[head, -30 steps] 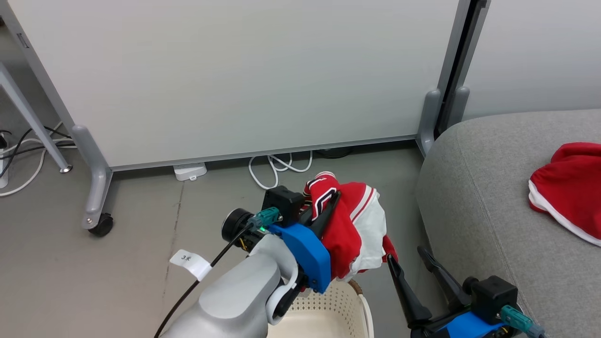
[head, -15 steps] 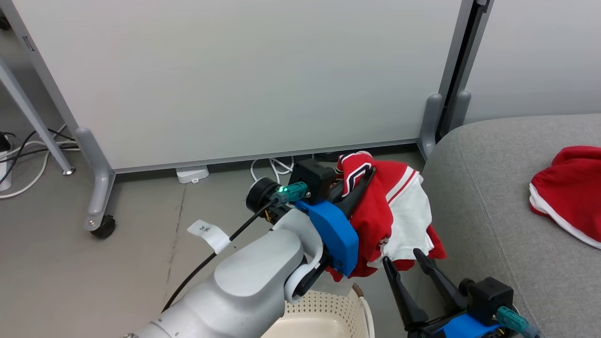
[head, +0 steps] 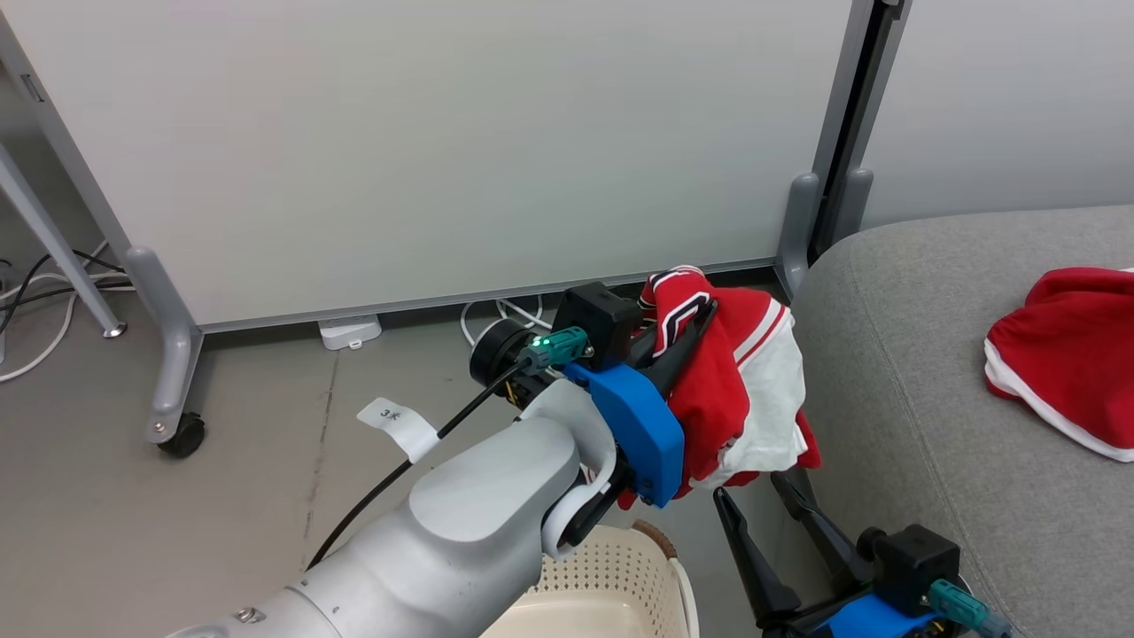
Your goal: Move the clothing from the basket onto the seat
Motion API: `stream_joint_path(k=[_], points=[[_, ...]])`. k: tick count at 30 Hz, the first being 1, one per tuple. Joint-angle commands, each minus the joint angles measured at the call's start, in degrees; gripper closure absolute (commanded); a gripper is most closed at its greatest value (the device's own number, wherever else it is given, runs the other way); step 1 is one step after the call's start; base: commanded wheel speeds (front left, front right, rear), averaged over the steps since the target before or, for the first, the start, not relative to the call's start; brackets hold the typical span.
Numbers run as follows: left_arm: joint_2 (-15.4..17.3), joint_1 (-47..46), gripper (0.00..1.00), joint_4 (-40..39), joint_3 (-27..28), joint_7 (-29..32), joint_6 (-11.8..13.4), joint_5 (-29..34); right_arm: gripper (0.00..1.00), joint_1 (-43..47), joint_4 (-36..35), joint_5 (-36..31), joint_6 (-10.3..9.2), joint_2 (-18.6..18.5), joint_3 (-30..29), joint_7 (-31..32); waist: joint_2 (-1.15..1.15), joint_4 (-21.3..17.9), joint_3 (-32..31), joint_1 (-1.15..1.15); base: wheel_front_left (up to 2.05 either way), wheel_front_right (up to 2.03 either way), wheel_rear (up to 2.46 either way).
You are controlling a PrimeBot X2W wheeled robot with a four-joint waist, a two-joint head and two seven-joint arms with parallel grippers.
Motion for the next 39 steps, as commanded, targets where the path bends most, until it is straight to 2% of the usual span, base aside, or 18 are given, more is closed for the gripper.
stream_joint_path(k=[1, 21, 39], points=[[0.01, -0.30, 1.00, 0.18, -0.04, -0.59, 0.21, -0.33, 0.00, -0.43, 0.06, -0.10, 0.03, -0.09, 0.09, -0.03, 0.00, -0.08, -0.02, 0.00, 0.00, 0.00, 0.00], [0.01, -0.01, 1.00, 0.81, -2.40, -1.31, 0.51, -2.42, 0.00, -3.86, 0.62, 0.69, 0.03, -0.09, 2.51, 1.19, 0.00, -0.55, 0.00, 0.00, 0.00, 0.00, 0.00], [0.01, 0.48, 1.00, 0.68, -2.93, -0.78, 0.28, -2.49, 0.00, -13.25, 9.80, -0.58, 0.03, -0.09, -0.05, 3.64, 0.00, 0.26, 0.19, 0.00, 0.00, 0.00, 0.00]])
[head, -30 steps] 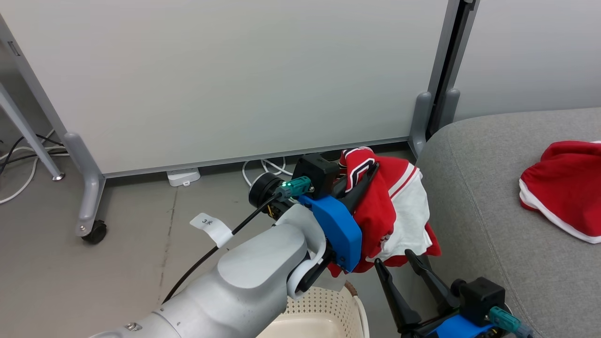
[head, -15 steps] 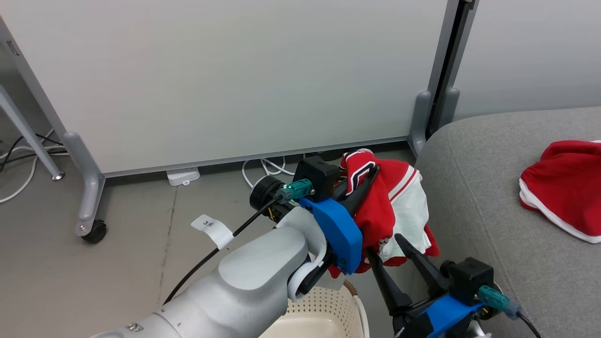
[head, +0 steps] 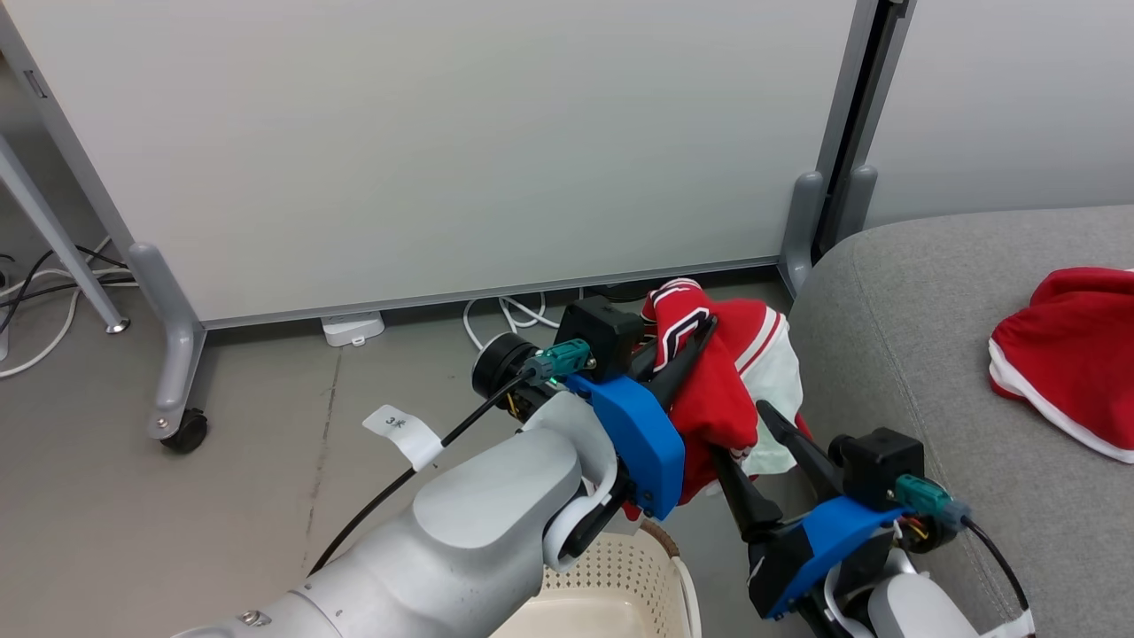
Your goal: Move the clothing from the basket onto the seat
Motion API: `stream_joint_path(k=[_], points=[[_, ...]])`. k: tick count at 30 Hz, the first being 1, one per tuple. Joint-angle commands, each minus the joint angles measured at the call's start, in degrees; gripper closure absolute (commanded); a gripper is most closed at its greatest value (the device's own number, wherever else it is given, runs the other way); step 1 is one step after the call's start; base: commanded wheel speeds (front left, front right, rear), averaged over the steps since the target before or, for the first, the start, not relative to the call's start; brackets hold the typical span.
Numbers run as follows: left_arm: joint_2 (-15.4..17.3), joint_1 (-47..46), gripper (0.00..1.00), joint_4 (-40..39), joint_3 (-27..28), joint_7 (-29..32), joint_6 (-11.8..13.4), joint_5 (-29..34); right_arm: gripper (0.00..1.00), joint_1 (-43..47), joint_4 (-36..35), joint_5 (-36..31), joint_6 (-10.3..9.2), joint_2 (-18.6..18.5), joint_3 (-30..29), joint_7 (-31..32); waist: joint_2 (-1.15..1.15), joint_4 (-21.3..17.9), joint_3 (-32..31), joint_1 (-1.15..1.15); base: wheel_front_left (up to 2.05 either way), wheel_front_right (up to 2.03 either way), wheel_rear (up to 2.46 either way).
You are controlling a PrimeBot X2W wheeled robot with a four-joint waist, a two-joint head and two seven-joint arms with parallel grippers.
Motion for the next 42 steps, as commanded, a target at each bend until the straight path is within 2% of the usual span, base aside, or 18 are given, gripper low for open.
stream_joint_path(k=[1, 16, 17, 18, 19, 20, 42], points=[[0.01, 0.45, 1.00, -0.04, -0.18, -0.05, 0.05, -0.02, 0.00, -1.55, 1.02, -0.08, 0.03, -0.09, -0.08, -0.30, 0.00, -0.04, 0.02, 0.00, 0.00, 0.00, 0.00], [0.01, 0.86, 1.00, 0.12, -0.23, 0.35, -0.26, 0.29, 0.01, -5.86, 7.96, 2.50, 0.03, -0.09, 1.69, -2.78, 0.00, 0.09, -0.12, 0.00, 0.00, 0.00, 0.00], [0.01, 0.91, 1.00, 0.12, -0.23, 0.38, -0.28, 0.33, 0.38, -6.04, 8.20, 2.74, 0.03, -0.09, 1.87, -3.08, 0.00, 0.08, -0.14, 0.00, 0.00, 0.00, 0.00], [0.01, 0.95, 1.00, 0.10, -0.23, 0.38, -0.30, 0.38, 0.64, -6.25, 8.48, 2.95, 0.03, -0.09, 1.98, -3.38, 0.00, 0.07, -0.17, 0.00, 0.00, 0.00, 0.00], [0.00, 0.97, 1.00, 0.09, -0.24, 0.41, -0.33, 0.42, 0.95, -6.43, 8.69, 3.22, 0.03, -0.09, 2.06, -3.56, 0.00, 0.06, -0.19, 0.00, 0.00, 0.00, 0.00], [0.01, 0.97, 1.00, 0.09, -0.24, 0.44, -0.37, 0.47, 1.00, -6.58, 8.96, 3.29, 0.03, -0.09, 2.17, -3.82, 0.00, 0.05, -0.21, 0.00, 0.00, 0.00, 0.00], [0.01, 0.95, 1.00, 0.44, -0.23, 0.39, -0.39, 0.52, 1.00, -7.77, 11.60, 4.44, 0.03, -0.09, 3.09, -5.80, 0.00, -0.15, -0.05, 0.00, 0.00, 0.00, 0.00]])
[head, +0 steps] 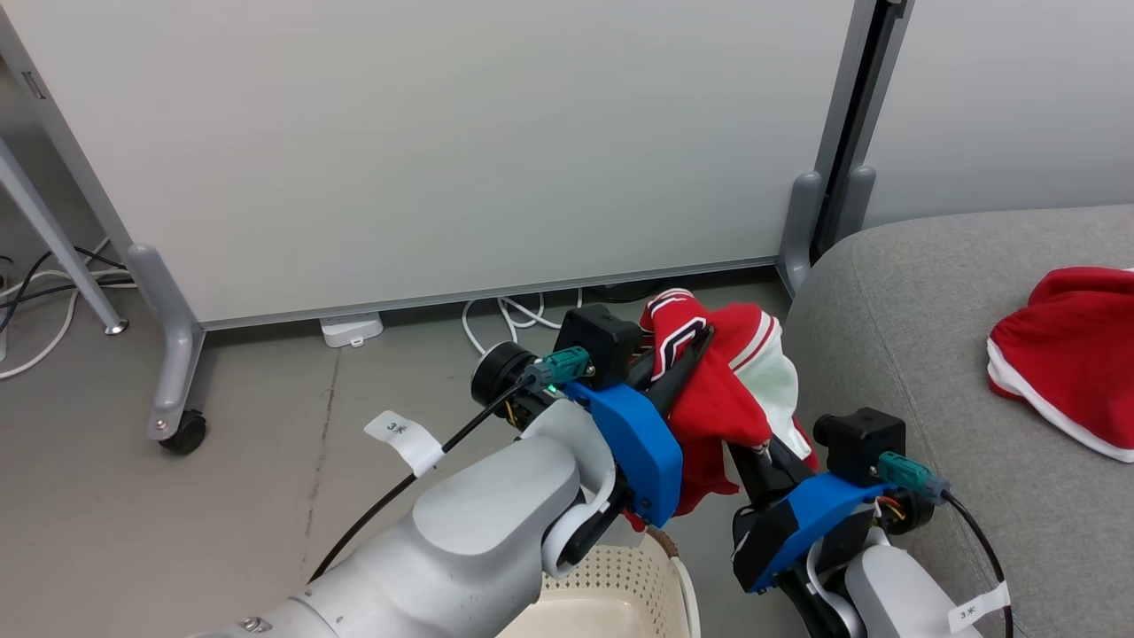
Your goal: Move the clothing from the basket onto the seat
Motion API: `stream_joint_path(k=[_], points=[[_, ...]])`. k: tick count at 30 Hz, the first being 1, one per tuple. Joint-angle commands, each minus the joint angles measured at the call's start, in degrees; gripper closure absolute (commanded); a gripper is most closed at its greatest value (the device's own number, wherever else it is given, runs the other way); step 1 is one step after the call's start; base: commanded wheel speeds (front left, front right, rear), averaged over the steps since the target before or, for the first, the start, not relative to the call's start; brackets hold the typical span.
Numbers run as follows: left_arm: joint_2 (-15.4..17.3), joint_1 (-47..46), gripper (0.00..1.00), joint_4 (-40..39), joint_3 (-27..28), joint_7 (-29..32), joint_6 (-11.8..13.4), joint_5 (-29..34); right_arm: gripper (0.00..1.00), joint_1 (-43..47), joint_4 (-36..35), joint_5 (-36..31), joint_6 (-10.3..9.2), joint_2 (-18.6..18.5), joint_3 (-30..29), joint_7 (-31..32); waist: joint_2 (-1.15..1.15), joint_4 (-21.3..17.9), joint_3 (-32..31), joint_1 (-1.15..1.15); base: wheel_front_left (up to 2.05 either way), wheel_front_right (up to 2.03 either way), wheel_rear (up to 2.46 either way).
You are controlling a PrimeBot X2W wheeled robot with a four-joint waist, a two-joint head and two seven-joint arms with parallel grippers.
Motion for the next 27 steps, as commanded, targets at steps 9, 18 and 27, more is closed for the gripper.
stream_joint_path(k=[9, 18, 27], points=[[0.01, 0.49, 0.00, -0.11, -0.15, 0.06, 0.03, 0.24, 1.00, -0.88, 0.45, 0.33, 0.03, -0.09, 0.18, -0.63, 0.00, 0.17, -0.13, 0.00, 0.00, 0.00, 0.00], [0.01, 0.55, 0.00, 0.13, -0.16, -0.42, 0.05, 0.32, 1.00, -0.92, 0.61, 0.35, 0.03, -0.09, 0.15, -0.80, 0.00, 0.28, -0.24, 0.00, 0.00, 0.00, 0.00], [0.02, 2.67, 0.00, 0.89, 0.46, -2.28, -0.48, 1.15, 1.00, 0.10, 0.22, 0.19, 0.03, -0.09, -0.63, -0.96, 0.00, 0.88, -0.46, 0.00, 0.00, 0.00, 0.00]])
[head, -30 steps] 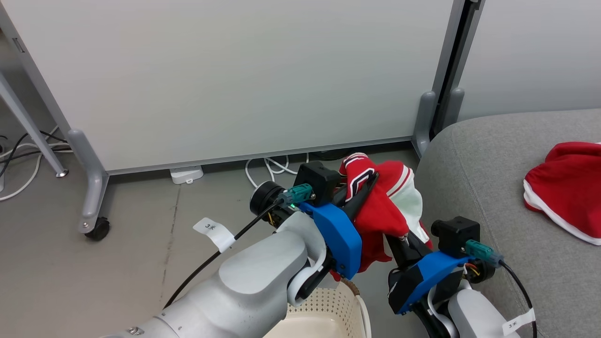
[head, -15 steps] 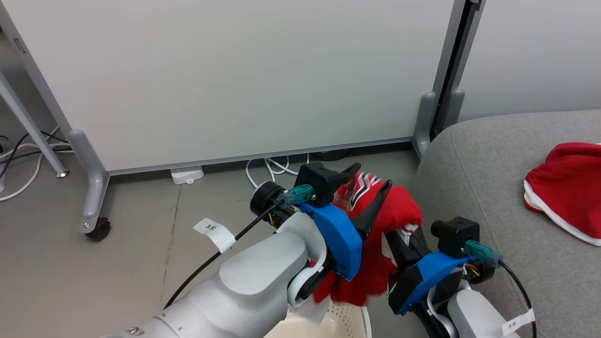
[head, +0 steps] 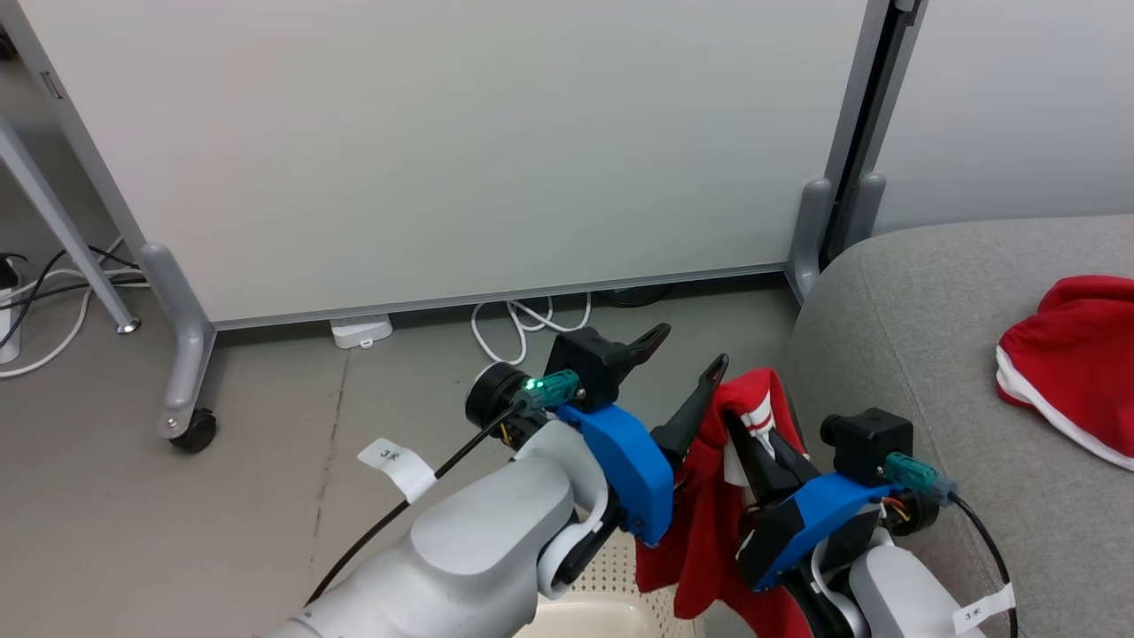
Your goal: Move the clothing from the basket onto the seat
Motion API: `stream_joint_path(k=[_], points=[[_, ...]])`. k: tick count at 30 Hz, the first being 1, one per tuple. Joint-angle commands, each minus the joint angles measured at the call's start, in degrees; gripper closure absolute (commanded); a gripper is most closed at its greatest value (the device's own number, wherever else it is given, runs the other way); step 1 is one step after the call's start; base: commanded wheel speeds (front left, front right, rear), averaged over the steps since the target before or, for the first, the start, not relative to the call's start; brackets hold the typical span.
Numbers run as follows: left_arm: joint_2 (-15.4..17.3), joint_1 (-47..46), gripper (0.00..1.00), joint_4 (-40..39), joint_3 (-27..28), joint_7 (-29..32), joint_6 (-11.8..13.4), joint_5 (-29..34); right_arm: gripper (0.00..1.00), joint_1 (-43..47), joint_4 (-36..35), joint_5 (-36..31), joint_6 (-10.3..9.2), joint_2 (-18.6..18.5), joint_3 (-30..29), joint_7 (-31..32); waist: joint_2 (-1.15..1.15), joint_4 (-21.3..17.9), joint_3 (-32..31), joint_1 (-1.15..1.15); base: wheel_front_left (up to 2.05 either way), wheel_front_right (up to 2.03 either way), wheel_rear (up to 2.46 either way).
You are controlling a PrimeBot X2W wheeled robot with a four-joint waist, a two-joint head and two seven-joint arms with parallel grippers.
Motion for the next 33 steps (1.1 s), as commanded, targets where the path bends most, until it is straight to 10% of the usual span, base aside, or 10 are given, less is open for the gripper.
stream_joint_path(k=[1, 33], points=[[0.00, 1.04, 0.00, 0.26, 0.56, -0.35, -0.49, 0.62, 1.00, 0.23, -0.34, -0.35, 0.03, -0.09, -0.25, -0.28, 0.00, 0.07, -0.03, 0.00, 0.00, 0.00, 0.00], [6.81, 35.80, 0.00, -19.15, 39.25, -0.54, -6.58, 33.87, 1.00, 3.82, -4.57, -1.60, 0.03, -0.08, -3.89, 0.98, 0.00, 2.17, 0.87, 0.00, 0.00, 0.00, 0.00]])
